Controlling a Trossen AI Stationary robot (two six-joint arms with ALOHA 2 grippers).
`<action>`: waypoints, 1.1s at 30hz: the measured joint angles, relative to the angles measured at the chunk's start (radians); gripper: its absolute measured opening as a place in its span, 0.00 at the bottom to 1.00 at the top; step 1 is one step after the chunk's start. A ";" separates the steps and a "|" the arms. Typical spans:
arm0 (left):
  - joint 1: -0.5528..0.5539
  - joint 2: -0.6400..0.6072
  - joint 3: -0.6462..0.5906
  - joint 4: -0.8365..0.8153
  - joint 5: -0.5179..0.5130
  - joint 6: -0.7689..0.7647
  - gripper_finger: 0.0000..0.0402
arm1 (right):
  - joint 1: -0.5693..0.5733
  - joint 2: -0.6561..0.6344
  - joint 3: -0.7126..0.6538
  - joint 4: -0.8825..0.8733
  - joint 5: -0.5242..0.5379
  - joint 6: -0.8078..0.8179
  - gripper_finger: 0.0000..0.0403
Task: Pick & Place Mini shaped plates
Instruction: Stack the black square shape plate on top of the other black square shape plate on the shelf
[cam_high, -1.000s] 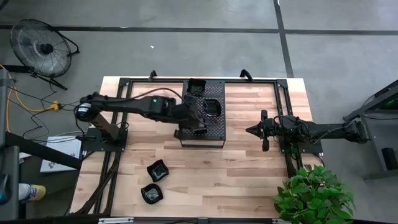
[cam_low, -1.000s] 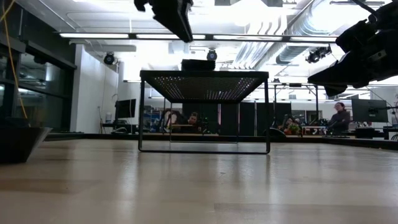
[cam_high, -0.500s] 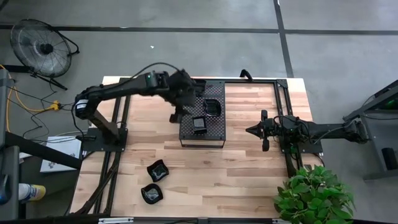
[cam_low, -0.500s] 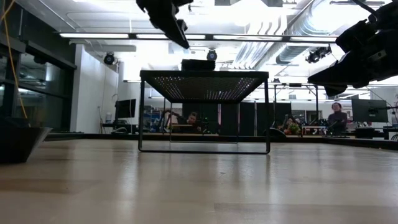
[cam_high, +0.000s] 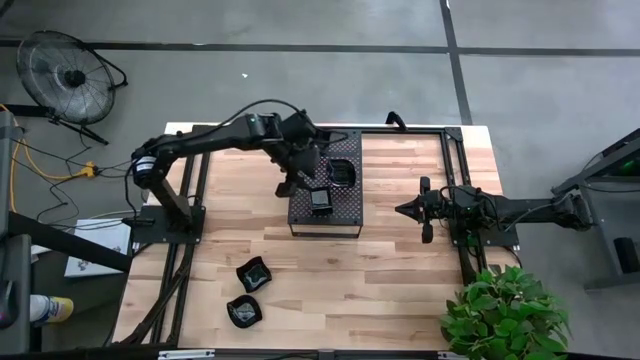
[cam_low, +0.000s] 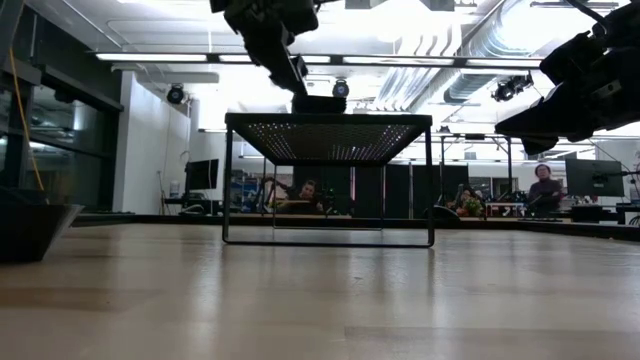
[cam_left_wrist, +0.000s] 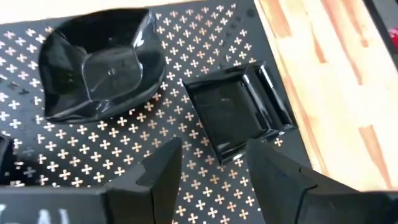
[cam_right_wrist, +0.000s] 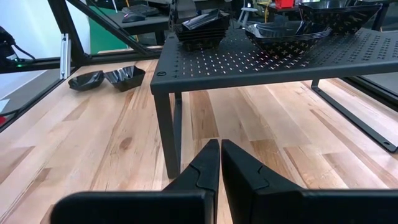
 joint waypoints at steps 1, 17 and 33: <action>0.000 0.005 0.000 0.000 -0.005 0.000 0.44 | 0.000 0.000 0.000 -0.001 0.000 0.000 0.03; -0.020 0.050 -0.001 -0.003 0.036 -0.004 0.44 | 0.000 0.000 0.000 0.000 0.000 0.000 0.03; -0.033 0.049 0.000 0.001 0.045 -0.005 0.44 | 0.000 0.000 0.000 0.000 0.000 0.000 0.03</action>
